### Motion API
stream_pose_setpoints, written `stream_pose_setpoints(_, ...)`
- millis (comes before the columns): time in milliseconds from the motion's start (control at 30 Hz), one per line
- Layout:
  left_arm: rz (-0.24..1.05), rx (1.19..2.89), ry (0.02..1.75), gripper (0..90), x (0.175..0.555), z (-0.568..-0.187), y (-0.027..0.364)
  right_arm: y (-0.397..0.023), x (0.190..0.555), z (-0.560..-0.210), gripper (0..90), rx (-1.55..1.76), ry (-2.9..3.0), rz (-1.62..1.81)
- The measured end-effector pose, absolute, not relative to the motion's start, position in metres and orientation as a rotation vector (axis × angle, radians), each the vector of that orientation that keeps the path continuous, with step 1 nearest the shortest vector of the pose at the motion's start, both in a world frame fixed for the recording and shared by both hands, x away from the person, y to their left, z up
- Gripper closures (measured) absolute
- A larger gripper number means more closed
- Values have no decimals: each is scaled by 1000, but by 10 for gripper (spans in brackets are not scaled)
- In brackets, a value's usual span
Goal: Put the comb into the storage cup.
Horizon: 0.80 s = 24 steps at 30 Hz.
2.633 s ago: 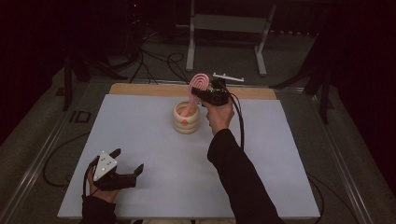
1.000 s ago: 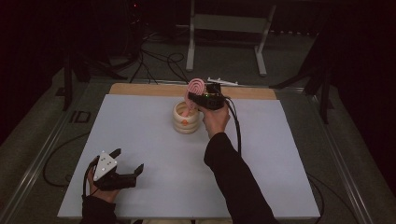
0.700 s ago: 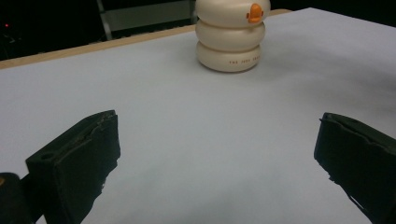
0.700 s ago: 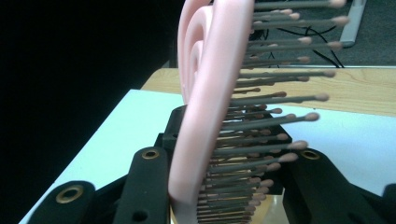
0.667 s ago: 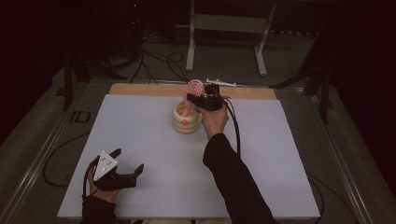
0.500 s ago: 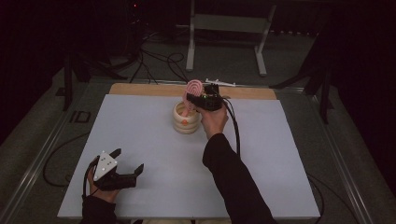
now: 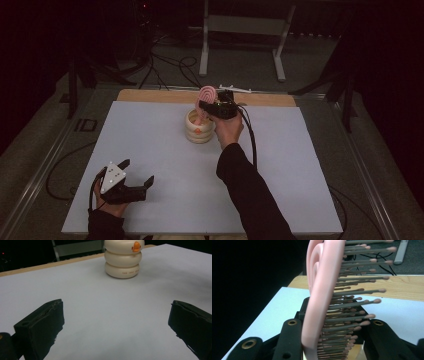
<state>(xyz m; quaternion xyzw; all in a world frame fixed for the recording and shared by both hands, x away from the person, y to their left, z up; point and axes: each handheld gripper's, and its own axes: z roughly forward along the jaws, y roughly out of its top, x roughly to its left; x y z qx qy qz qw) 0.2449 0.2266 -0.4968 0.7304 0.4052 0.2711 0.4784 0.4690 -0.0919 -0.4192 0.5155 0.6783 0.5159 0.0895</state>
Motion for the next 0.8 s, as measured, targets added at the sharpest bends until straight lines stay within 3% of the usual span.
stream_pose_setpoints(800, 664, 1783, 990, 13, 245, -497, 226, -95, 468, -424, 626, 1558, 1993, 1563)
